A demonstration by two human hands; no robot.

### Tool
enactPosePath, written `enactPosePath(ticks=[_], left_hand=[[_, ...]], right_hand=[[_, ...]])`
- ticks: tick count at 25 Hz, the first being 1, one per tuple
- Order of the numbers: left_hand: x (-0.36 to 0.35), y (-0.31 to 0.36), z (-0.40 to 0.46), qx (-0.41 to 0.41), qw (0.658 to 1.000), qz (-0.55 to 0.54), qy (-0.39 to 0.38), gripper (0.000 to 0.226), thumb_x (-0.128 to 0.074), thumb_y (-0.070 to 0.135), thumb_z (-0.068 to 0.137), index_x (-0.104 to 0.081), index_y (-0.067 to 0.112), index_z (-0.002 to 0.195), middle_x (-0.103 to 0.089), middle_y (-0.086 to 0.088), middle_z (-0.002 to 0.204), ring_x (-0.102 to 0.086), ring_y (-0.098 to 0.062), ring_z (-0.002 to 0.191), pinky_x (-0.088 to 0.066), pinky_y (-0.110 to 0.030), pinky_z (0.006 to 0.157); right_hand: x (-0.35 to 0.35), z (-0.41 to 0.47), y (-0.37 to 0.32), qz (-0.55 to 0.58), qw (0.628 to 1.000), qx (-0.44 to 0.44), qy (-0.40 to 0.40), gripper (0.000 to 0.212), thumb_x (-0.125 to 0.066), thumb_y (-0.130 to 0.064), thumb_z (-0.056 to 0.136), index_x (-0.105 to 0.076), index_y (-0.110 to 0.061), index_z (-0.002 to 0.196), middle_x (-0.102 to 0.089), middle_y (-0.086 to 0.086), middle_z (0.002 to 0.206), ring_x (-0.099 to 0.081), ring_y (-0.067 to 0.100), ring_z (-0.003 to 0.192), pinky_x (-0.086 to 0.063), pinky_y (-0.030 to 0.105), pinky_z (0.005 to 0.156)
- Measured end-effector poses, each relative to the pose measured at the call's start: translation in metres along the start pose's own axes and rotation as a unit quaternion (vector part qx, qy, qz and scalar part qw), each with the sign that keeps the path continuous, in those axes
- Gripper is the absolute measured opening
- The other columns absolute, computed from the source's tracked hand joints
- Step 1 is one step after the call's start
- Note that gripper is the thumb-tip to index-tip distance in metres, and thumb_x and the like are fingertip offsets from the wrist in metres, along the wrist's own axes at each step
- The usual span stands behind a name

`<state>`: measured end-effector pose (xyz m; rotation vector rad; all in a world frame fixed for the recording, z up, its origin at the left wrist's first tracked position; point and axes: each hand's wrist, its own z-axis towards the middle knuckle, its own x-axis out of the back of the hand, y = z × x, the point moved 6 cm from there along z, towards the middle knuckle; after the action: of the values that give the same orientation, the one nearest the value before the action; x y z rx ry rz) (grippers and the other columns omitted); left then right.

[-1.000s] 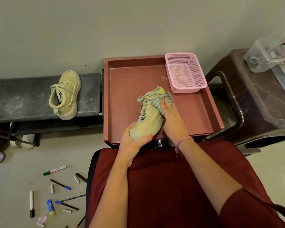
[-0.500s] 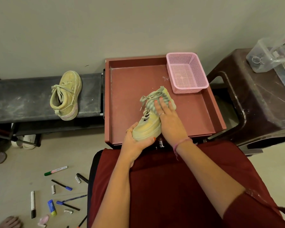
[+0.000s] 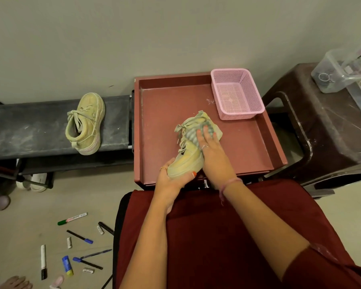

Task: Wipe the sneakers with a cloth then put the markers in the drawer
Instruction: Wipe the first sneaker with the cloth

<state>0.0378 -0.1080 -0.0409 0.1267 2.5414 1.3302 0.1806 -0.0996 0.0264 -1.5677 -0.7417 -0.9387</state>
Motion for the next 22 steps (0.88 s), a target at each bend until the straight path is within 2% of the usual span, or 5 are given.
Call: enactPosePath(ticks=[4,8,10,16,22], left_hand=[[0.002,0.004,0.001,0.001,0.999,-0.032,-0.004,0.085,-0.087,0.025,0.055,-0.051,0.012,0.131,-0.067,-0.005,0.108,-0.06,-0.011,0.08,-0.047,-0.024,0.065],[-0.002,0.013,-0.002,0.001,0.997,-0.072,-0.02,0.034,-0.074,0.005,0.078,-0.064,0.008,0.111,-0.073,-0.004,0.091,-0.067,-0.01,0.075,-0.052,-0.022,0.064],[-0.004,0.012,-0.005,0.005,0.997,-0.077,-0.023,0.041,-0.077,0.006,0.076,-0.063,0.008,0.114,-0.074,-0.005,0.094,-0.068,-0.013,0.082,-0.054,-0.027,0.074],[-0.006,0.013,-0.008,0.02,0.994,-0.109,0.005,0.024,-0.069,0.001,0.084,-0.058,0.011,0.103,-0.061,0.0,0.081,-0.052,-0.003,0.059,-0.043,-0.015,0.051],[-0.005,0.018,-0.006,0.015,0.991,-0.128,-0.031,0.01,-0.068,0.017,0.087,-0.072,0.016,0.096,-0.064,0.004,0.078,-0.049,-0.002,0.06,-0.042,-0.012,0.049]], right_hand=[[-0.004,0.003,-0.003,0.048,0.997,-0.032,-0.053,0.08,-0.033,0.017,0.086,-0.004,-0.019,0.151,0.007,0.002,0.159,0.009,0.029,0.146,-0.011,0.036,0.118],[-0.031,-0.05,-0.03,0.057,0.991,0.003,-0.124,0.084,-0.042,0.009,0.087,0.007,-0.021,0.149,0.014,-0.002,0.158,0.015,0.028,0.145,-0.008,0.035,0.118],[-0.035,-0.053,-0.023,0.023,0.994,0.029,-0.102,0.087,-0.041,0.011,0.085,0.011,-0.022,0.147,0.015,-0.004,0.156,0.013,0.03,0.145,-0.003,0.029,0.117],[-0.005,0.004,0.023,0.082,0.991,-0.089,-0.049,0.084,-0.032,0.021,0.081,-0.009,-0.019,0.151,0.003,-0.001,0.16,0.003,0.024,0.147,-0.01,0.025,0.114],[-0.021,-0.063,-0.023,0.125,0.991,0.006,-0.048,0.076,-0.03,0.016,0.088,-0.008,-0.021,0.15,0.0,-0.007,0.158,0.006,0.009,0.142,0.002,0.008,0.105]])
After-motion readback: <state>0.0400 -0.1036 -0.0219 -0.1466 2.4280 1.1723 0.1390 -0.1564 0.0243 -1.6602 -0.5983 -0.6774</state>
